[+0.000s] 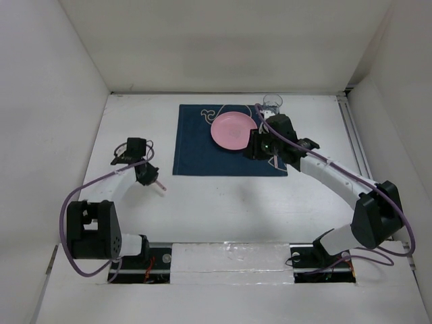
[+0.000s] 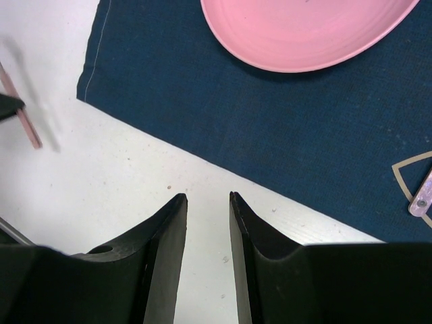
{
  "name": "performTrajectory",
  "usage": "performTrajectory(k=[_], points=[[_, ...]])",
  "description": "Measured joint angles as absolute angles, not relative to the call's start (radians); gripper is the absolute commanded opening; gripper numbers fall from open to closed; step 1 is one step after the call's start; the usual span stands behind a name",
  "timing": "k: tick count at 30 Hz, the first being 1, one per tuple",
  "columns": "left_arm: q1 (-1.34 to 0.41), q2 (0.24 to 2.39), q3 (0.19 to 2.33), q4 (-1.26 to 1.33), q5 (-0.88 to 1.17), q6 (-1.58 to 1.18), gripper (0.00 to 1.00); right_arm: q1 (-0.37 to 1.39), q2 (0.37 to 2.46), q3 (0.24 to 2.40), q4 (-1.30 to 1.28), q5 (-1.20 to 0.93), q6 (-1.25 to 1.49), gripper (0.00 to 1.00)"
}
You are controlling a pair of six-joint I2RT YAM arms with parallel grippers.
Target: Set the dinner table for one person
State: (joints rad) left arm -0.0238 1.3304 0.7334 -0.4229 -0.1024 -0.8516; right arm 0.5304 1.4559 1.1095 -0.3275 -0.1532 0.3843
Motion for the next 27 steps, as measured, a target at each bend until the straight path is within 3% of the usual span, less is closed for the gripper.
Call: performTrajectory(k=[6, 13, 19, 27], points=[[-0.139, 1.425, 1.046, -0.399, -0.035, -0.712, 0.0, 0.53, 1.458, 1.11, -0.327, -0.143, 0.389, 0.37], [-0.216, 1.751, 1.384, -0.447, 0.095, -0.53, 0.0, 0.536, 1.467, 1.109, -0.329, -0.118, 0.383, 0.37], [-0.314, 2.014, 1.566, -0.588, 0.101, -0.428, 0.0, 0.567, 1.475, 1.11, -0.33, -0.085, 0.373, 0.37], [-0.324, 2.061, 1.63, -0.686, 0.067, -0.359, 0.0, 0.578, 1.483, 1.11, -0.332, -0.052, 0.365, 0.37]])
